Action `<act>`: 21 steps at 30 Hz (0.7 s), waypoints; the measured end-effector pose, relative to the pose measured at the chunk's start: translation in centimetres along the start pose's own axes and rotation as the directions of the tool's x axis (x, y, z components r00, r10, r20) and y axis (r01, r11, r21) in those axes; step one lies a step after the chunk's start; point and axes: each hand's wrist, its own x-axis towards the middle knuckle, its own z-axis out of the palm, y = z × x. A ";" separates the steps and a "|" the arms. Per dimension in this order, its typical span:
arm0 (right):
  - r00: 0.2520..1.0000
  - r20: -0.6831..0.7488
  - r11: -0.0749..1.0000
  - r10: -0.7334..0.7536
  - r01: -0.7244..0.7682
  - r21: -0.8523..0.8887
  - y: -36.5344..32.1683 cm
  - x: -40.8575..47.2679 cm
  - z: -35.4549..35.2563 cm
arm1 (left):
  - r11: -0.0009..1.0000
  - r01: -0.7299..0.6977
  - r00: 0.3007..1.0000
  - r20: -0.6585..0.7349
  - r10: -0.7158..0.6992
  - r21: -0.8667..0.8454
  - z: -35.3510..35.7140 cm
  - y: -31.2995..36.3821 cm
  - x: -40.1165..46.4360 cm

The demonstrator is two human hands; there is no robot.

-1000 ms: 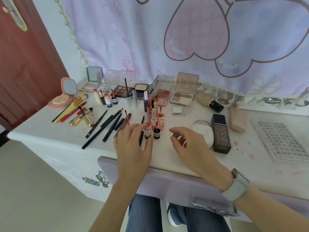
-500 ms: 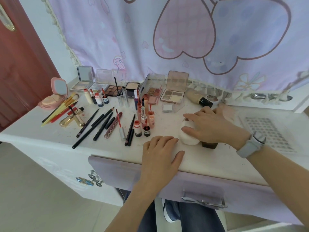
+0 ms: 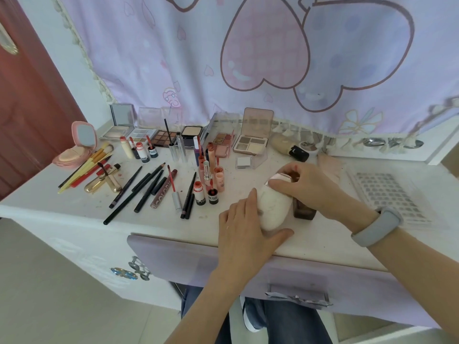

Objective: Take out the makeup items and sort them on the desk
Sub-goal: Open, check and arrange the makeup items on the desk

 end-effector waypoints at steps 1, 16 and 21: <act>0.998 0.025 0.995 0.050 -0.052 0.087 -0.1 -0.4 0.2 | 0.999 0.008 1.000 -0.024 -0.009 -0.032 -0.1 0.1 0.0; 0.984 0.080 0.987 -0.157 0.160 -0.034 -0.1 -3.1 0.6 | 0.983 -0.005 1.000 -0.020 0.002 -0.185 -0.6 -0.4 -0.4; 0.914 0.179 0.929 -0.364 0.370 -0.003 -1.4 -3.0 -0.2 | 0.932 0.088 0.994 -0.036 -0.107 -0.352 -1.0 -0.5 0.1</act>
